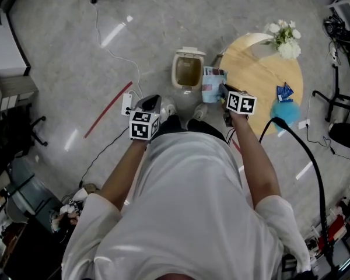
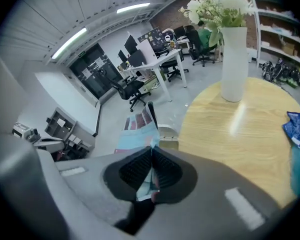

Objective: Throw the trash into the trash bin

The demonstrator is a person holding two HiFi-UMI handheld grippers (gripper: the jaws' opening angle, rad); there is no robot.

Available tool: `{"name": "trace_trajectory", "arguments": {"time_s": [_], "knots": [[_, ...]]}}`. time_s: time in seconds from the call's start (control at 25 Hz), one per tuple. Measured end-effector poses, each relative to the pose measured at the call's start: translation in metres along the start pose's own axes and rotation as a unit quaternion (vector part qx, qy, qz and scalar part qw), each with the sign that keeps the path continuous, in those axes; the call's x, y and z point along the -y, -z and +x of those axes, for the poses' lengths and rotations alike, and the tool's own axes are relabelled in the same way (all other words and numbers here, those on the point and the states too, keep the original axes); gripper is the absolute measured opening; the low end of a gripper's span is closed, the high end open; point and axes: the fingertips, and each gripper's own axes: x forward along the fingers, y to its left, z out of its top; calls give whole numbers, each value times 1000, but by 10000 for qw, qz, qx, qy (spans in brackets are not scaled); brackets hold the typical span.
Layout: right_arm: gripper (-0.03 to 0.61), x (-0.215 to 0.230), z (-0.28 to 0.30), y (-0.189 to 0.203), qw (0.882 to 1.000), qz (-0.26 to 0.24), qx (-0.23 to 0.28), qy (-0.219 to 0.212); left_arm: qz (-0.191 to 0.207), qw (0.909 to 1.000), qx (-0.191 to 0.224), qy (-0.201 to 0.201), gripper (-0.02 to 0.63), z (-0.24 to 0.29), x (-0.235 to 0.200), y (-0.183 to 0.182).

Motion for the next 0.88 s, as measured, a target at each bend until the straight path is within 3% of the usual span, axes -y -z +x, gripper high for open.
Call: {"name": "trace_trajectory", "arguments": {"time_s": [0.24, 0.44, 0.88], "knots": [[11, -16, 14, 2, 9997, 36, -72, -223, -2, 10000, -72, 3, 3, 2, -9, 7], [11, -43, 25, 1, 9967, 158, 49, -799, 14, 10000, -63, 50, 4, 0, -13, 13], [11, -60, 50, 1, 9968, 61, -48, -794, -125, 9999, -58, -52, 3, -4, -39, 22]]}}
